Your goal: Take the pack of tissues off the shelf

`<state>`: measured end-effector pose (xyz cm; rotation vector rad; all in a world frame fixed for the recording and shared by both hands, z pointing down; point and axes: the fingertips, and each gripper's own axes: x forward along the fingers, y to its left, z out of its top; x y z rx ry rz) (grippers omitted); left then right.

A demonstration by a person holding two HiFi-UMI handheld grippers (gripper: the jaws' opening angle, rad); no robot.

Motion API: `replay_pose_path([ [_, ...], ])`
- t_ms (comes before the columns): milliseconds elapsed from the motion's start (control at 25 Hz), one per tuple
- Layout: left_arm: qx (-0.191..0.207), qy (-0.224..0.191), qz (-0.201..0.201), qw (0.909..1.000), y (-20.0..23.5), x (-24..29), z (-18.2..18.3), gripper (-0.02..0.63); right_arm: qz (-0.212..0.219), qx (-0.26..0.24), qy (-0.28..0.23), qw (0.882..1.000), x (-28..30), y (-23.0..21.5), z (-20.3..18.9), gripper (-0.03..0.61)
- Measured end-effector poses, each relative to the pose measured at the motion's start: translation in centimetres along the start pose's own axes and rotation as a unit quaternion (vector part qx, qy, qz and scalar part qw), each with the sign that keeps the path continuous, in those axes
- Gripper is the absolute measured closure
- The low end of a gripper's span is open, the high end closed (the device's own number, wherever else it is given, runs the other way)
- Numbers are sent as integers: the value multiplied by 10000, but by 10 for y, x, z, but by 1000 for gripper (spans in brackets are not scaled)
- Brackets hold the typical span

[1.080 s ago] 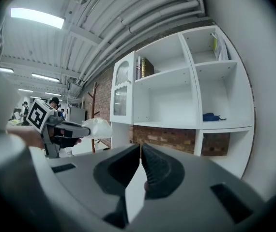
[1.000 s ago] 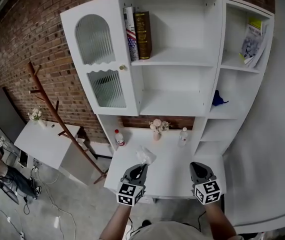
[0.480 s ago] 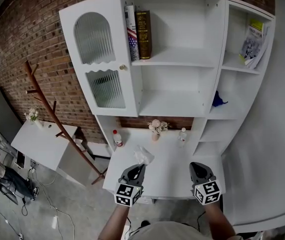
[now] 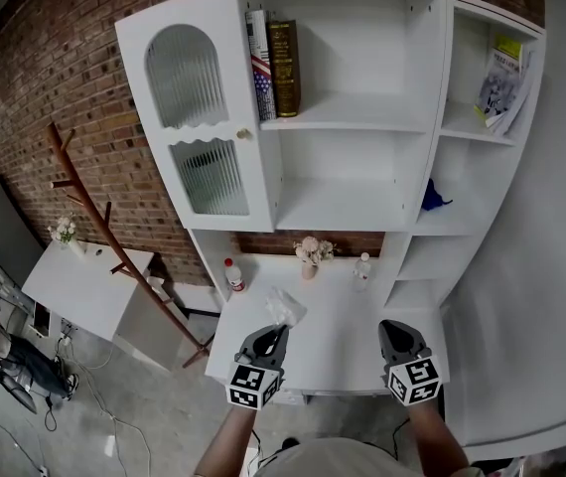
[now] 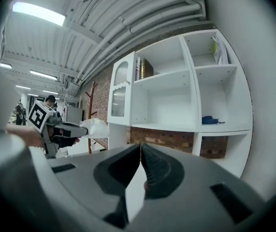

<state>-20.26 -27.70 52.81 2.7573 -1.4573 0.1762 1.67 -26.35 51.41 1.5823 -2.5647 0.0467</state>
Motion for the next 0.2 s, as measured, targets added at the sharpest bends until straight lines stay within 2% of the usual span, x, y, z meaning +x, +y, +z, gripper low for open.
replay_pose_path([
  [200,-6,45,-42,10000,0,-4,1,584,5,9,4,10000,-1,4,0,546],
])
